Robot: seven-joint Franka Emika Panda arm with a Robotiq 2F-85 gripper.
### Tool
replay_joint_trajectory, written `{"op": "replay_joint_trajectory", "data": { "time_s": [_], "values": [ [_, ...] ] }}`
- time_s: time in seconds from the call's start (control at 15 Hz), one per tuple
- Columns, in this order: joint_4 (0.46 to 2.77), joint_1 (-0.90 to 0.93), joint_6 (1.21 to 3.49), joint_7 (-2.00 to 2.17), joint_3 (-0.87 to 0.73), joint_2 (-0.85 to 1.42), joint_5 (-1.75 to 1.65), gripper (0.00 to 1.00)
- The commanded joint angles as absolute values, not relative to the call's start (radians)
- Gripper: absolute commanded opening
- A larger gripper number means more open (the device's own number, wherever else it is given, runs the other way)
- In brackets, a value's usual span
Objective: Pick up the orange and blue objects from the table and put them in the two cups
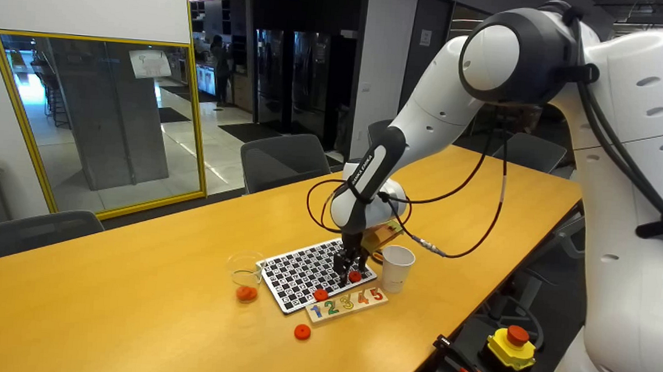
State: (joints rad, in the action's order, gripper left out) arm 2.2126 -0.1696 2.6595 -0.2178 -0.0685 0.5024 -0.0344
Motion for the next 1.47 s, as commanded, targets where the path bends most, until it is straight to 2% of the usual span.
{"op": "replay_joint_trajectory", "data": {
  "time_s": [0.0,0.13,0.33,0.8,1.4],
  "values": [
    [2.213,-0.158,2.635,-0.186,-0.077,0.480,-0.045,0.50],
    [2.212,-0.155,2.626,-0.176,-0.080,0.474,-0.047,0.34],
    [2.213,-0.139,2.612,-0.142,-0.094,0.465,-0.059,0.16],
    [2.229,-0.031,2.776,0.055,-0.093,0.404,-0.048,0.18],
    [2.155,0.255,2.899,0.382,-0.191,0.395,-0.160,0.18]
  ]
}}
